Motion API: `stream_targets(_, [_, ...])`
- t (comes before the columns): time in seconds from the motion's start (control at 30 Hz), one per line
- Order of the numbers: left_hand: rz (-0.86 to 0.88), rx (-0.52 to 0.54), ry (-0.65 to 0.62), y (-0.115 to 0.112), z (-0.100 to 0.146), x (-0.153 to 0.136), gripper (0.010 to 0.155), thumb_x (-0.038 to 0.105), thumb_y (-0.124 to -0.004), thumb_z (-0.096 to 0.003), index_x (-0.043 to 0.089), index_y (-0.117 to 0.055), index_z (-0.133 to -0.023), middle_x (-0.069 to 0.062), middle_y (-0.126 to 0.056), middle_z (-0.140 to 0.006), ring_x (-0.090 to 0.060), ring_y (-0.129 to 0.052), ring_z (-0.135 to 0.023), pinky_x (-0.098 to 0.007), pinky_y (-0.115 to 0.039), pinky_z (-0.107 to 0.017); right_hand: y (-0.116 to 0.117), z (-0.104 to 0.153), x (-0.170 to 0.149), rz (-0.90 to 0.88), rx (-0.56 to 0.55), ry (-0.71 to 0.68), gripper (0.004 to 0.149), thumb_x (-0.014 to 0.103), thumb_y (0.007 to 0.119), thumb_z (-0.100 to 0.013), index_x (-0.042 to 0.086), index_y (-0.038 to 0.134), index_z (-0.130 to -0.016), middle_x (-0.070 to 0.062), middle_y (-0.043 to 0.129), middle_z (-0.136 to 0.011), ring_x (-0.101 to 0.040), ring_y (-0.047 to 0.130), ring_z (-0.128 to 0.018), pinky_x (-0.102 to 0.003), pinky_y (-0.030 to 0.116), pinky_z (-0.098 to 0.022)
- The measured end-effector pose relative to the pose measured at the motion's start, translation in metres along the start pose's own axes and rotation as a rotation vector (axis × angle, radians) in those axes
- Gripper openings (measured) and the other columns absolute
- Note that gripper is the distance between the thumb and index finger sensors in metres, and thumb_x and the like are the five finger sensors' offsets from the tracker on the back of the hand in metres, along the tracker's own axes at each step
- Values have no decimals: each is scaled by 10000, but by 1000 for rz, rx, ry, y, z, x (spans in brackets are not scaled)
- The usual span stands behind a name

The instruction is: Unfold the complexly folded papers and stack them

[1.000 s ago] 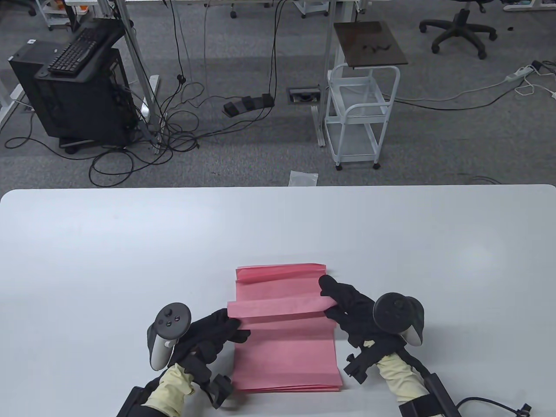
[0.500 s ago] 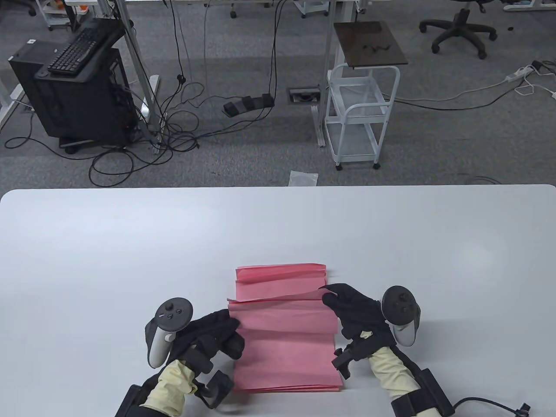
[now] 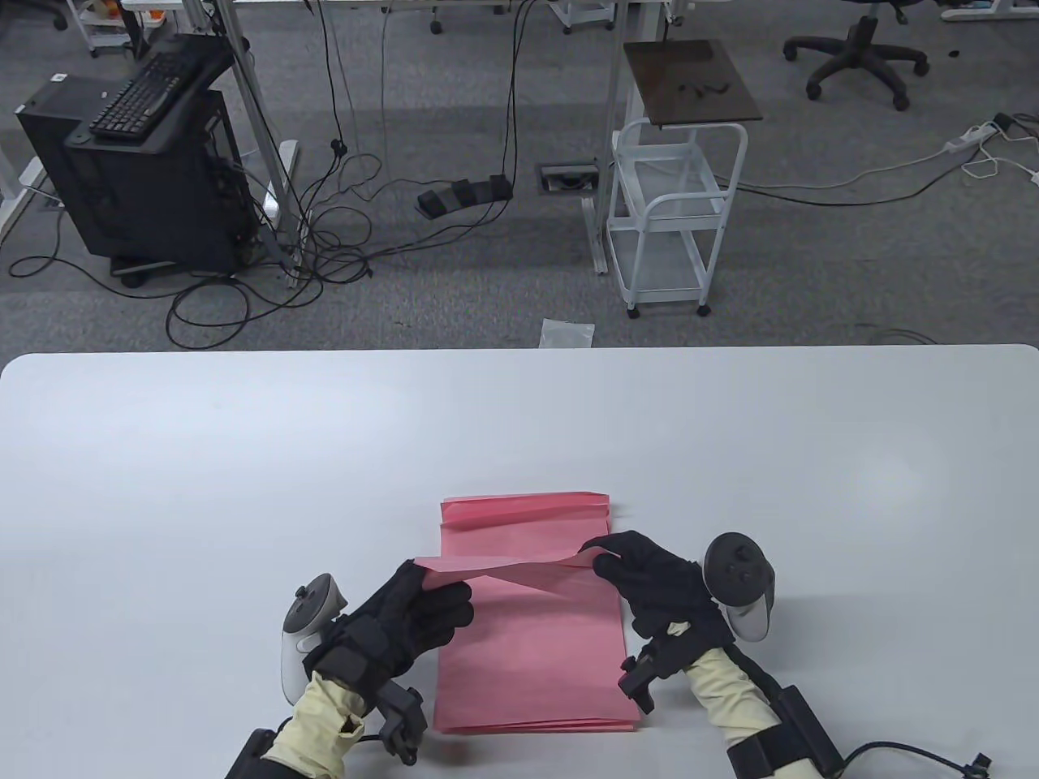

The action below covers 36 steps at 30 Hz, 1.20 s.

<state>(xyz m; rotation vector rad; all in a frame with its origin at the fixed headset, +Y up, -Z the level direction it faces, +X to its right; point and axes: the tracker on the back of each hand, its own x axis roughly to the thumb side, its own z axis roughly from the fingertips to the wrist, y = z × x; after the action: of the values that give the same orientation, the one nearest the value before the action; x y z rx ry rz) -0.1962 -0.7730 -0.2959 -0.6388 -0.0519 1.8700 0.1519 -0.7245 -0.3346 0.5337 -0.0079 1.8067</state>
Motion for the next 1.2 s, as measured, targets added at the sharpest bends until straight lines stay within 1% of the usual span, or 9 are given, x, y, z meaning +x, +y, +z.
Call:
stream_targets(0.3, [129,37,77,2,2,-3,511,275,-602,-598,204,-420,-1070,-118,-636,-1050,-351,-719,-967,-604,-412,-774,3,-2,0,-4,29,-8,373,322,715,-481,144,823,-791,-54,880,-709,-332,867,-593,-614,471,-717])
stream_targets(0.53, [-126,96,-33,5,1,7,626,222,-659,-562,308,-317,-1078,-24,-746,-928,-273,-818,-871,-577,-451,-777,-3,-4,-1,-30,-49,80,380,321,723,-492,122,823,-801,-75,882,-724,-358,870,-602,-629,454,-710])
stream_targets(0.63, [-363,67,-111,5,1,16,753,213,-666,-550,376,-132,-1055,-1,-738,-912,-283,-802,-870,-584,-422,-781,-15,-10,-3,-75,-114,215,382,309,734,-490,82,838,-779,-101,907,-672,-352,906,-521,-618,499,-688])
stream_targets(0.8, [-587,25,-225,-2,1,24,814,203,-669,-546,416,-48,-1028,3,-732,-909,-296,-788,-871,-598,-394,-787,-33,-23,-6,-50,-154,400,388,302,752,-488,34,856,-748,-79,941,-562,-295,946,-366,-579,580,-656])
stream_targets(0.87, [-678,23,-325,-8,0,25,805,195,-673,-540,449,-87,-1029,-5,-741,-907,-305,-789,-868,-605,-386,-789,-37,-29,-6,-6,-161,474,388,303,756,-488,24,861,-736,-67,948,-529,-275,952,-320,-568,611,-640])
stream_targets(1.0, [-809,38,-323,-11,1,28,763,203,-700,-528,443,-212,-1064,25,-775,-899,-287,-813,-863,-599,-404,-789,-39,-38,-6,8,-125,499,389,302,760,-486,19,865,-732,-66,950,-520,-274,952,-308,-564,617,-636])
stream_targets(1.07, [-783,54,-311,-10,1,27,659,206,-719,-520,405,-414,-1069,37,-796,-890,-280,-827,-858,-597,-414,-788,-39,-41,-6,13,-108,505,389,303,758,-487,23,863,-736,-66,948,-527,-279,950,-318,-564,610,-641])
stream_targets(1.13, [-774,25,-307,-10,1,26,464,200,-715,-524,377,-715,-954,20,-790,-899,-289,-819,-864,-604,-409,-787,-39,-44,-6,13,-103,510,388,302,757,-487,26,862,-738,-69,948,-531,-285,948,-328,-567,602,-646])
stream_targets(1.2, [-830,44,-312,-11,1,28,356,192,-716,-528,344,-852,-820,0,-785,-909,-299,-819,-866,-610,-419,-780,-40,-47,-7,-4,-75,514,388,302,751,-489,31,856,-747,-70,942,-546,-294,944,-349,-572,586,-655])
